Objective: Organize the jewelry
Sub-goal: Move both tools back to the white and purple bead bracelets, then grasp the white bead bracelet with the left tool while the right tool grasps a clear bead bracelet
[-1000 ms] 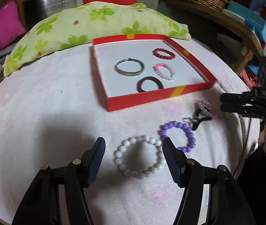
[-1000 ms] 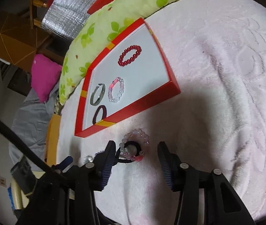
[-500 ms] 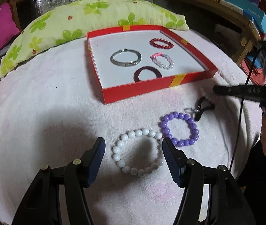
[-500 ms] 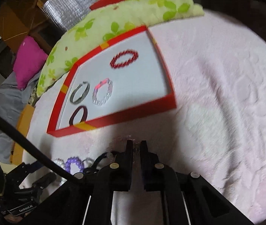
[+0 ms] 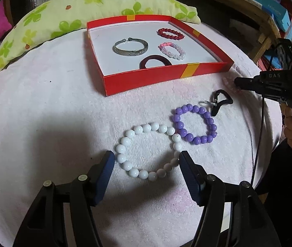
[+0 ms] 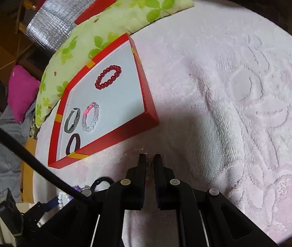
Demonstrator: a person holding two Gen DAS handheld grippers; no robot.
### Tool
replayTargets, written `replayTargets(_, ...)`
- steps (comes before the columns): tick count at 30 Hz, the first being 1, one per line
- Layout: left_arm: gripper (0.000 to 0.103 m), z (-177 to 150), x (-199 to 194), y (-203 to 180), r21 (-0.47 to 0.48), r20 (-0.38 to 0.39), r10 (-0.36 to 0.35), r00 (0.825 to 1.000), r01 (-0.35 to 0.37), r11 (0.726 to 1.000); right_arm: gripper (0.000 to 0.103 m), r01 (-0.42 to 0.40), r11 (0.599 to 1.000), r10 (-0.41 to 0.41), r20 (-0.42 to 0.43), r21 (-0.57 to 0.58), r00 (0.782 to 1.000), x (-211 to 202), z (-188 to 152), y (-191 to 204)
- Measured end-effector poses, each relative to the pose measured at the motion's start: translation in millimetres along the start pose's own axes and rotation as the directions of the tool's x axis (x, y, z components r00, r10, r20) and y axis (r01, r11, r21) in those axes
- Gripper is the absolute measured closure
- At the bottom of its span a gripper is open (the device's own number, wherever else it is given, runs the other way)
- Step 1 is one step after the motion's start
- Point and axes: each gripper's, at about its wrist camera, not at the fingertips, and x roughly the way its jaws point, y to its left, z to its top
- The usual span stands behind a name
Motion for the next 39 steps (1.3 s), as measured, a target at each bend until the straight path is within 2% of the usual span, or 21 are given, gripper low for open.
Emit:
replayTargets(9, 0.034, -3.6, 1.3, -3.8, 0.025, -0.001, -0.014, 1.000, 0.014, 1.000, 0.094, -0.019, 1.000, 0.019, -0.014, 0.016, 1.000, -0.3, -1.2, -5.8)
replayTargets(16, 0.034, -5.8, 2.4, -6.6, 0.049, 0.016, -0.002, 1.000, 0.001, 0.999, 0.094, 0.003, 1.000, -0.003, -0.016, 0.010, 1.000, 0.9, -1.9, -0.6)
replayTargets(18, 0.040, -5.3, 2.4, -6.4, 0.051, 0.025, -0.003, 1.000, 0.002, 0.999, 0.092, 0.009, 1.000, -0.009, -0.016, 0.004, 1.000, 2.1, -2.1, 0.3)
replayTargets(20, 0.058, -4.5, 1.4, -5.0, 0.047, 0.033, -0.005, 0.999, 0.003, 0.999, 0.092, 0.012, 1.000, -0.012, -0.016, 0.004, 1.000, 3.6, -2.0, 0.8)
replayTargets(25, 0.083, -1.7, 0.4, 3.8, 0.005, 0.047, 0.002, 0.999, -0.002, 1.000, 0.091, 0.022, 0.999, -0.022, -0.001, -0.028, 1.000, 5.2, -2.4, 6.4)
replayTargets(28, 0.084, -0.3, -0.5, 8.0, -0.022, 0.057, -0.004, 0.998, 0.006, 1.000, 0.093, 0.021, 0.994, -0.021, 0.006, -0.110, 1.000, 6.7, -5.4, 20.3)
replayTargets(32, 0.084, 0.8, -0.8, 8.3, -0.031, 0.070, -0.005, 0.998, 0.007, 0.999, 0.094, 0.015, 0.987, -0.012, 0.017, -0.159, 1.000, 7.0, -7.8, 31.3)
replayTargets(34, 0.084, 0.9, -5.1, 10.4, -0.038, 0.087, -0.004, 0.996, 0.007, 0.999, 0.094, -0.012, 0.990, 0.015, 0.019, -0.143, 1.000, 4.8, -6.3, 30.0)
replayTargets(36, 0.094, 2.1, -10.6, 12.1, -0.047, 0.110, -0.001, 0.994, 0.006, 0.999, 0.094, -0.057, 0.992, 0.060, 0.018, -0.113, 0.998, 1.5, -3.2, 26.7)
replayTargets(39, 0.094, 5.2, -17.3, 13.8, -0.060, 0.135, -0.009, 0.991, 0.018, 0.998, 0.094, -0.110, 0.991, 0.112, 0.024, -0.070, 0.993, -3.2, 0.3, 20.5)
